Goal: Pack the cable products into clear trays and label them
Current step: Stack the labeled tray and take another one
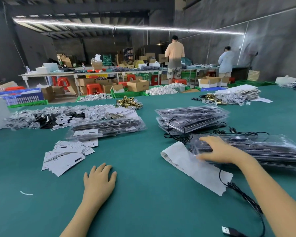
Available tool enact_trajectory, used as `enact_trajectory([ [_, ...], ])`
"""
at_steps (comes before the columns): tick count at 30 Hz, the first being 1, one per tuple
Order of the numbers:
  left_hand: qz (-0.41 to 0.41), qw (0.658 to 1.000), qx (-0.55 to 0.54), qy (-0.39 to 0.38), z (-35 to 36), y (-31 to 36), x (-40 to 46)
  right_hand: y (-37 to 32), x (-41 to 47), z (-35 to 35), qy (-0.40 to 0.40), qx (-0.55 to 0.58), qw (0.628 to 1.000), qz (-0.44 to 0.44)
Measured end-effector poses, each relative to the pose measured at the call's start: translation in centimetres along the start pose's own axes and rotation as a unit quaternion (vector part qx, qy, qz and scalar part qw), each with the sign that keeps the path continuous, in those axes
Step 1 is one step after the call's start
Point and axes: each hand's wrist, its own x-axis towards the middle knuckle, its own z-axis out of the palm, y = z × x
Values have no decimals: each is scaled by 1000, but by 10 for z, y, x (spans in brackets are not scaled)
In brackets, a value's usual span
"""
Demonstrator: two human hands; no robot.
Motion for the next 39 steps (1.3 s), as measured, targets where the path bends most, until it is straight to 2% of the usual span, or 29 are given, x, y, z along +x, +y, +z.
enact_trajectory([
  [1,2,1000,-1,4,0,0,0,4,-3,4,-58,-60,997,9],
  [2,3,1000,0,6,-1,0,-1,8,-4,10,-72,-120,990,15],
  [3,3,1000,0,6,-1,0,-1,9,-4,15,-49,-161,986,18],
  [5,3,1000,-5,1,-2,0,-2,8,-2,20,46,-199,979,10],
  [6,2,1000,-7,0,-3,0,-2,7,-1,19,74,-206,976,4],
  [7,2,1000,-9,0,-3,0,-3,7,0,18,70,-206,976,5],
  [10,0,1000,-15,1,-4,-1,-4,2,2,10,-41,-149,987,47],
  [11,-1,1000,-18,3,-5,0,-4,-3,4,3,-46,-116,991,53],
  [12,0,1000,-19,6,-5,0,-3,-11,9,-6,-17,-83,995,46],
  [15,3,1000,-21,21,-6,2,-2,-46,39,-30,166,-8,986,-14],
  [17,6,999,-23,28,-7,3,-3,-68,65,-36,219,3,975,-38],
  [25,-13,998,-32,51,-3,3,-1,-108,147,-15,173,-95,979,-44],
  [28,-29,998,-20,59,0,4,1,-113,159,-6,168,-76,982,-26],
  [32,-32,997,-11,72,0,6,1,-113,150,7,229,-140,963,-2],
  [35,-32,997,-4,76,0,7,0,-109,138,14,300,-144,943,-7],
  [39,-33,996,1,79,0,7,1,-113,118,8,368,-127,917,-86],
])
